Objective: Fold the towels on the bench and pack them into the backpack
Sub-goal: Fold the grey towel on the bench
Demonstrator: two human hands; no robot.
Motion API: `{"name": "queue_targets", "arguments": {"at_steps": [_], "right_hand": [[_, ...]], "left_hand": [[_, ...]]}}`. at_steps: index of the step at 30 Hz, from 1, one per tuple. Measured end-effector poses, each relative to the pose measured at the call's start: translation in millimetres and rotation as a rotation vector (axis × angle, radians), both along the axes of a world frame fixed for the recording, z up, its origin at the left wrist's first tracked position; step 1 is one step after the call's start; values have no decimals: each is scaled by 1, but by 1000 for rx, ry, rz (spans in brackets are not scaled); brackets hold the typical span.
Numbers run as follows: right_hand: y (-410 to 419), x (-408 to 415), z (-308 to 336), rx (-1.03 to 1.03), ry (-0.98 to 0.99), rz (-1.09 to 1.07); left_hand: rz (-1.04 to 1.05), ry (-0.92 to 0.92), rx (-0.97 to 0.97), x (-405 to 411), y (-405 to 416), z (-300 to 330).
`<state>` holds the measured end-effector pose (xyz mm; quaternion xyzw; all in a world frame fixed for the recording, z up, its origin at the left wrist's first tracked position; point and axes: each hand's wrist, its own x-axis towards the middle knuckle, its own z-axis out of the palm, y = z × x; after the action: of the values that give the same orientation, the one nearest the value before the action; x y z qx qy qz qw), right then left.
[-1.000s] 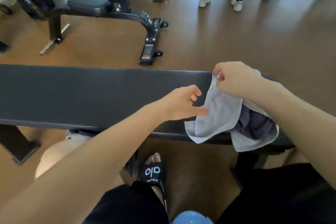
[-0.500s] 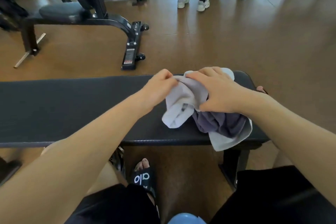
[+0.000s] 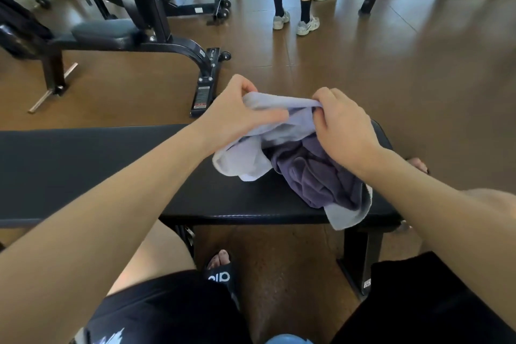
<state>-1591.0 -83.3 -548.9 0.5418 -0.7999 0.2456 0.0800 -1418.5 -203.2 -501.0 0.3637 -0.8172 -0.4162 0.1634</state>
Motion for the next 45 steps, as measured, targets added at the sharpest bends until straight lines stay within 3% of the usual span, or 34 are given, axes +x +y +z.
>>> {"name": "queue_targets", "arguments": {"at_steps": [4, 6, 12, 17, 22, 29, 36, 41, 45], "right_hand": [[-9, 2, 20, -33, 8, -33], [-15, 3, 26, -25, 62, -4], [-23, 7, 25, 196, 277, 146], [-30, 13, 17, 228, 185, 41], [-38, 4, 38, 291, 110, -54], [-60, -26, 99, 74, 211, -150], [-103, 23, 98, -45, 14, 43], [-124, 54, 67, 225, -127, 174], [-143, 65, 53, 339, -37, 207]], "left_hand": [[-169, -443, -804, 20, -2, -6], [-122, -407, -921, 25, -7, -1], [37, -120, -635, 36, -26, 8], [109, 65, -448, 38, -34, 11], [164, 32, -530, 54, -55, 20], [259, -45, -645, 86, -92, 28], [512, 197, -214, 106, -128, 44], [614, 77, -251, 142, -147, 35], [623, -213, -410, 174, -158, 18]]}}
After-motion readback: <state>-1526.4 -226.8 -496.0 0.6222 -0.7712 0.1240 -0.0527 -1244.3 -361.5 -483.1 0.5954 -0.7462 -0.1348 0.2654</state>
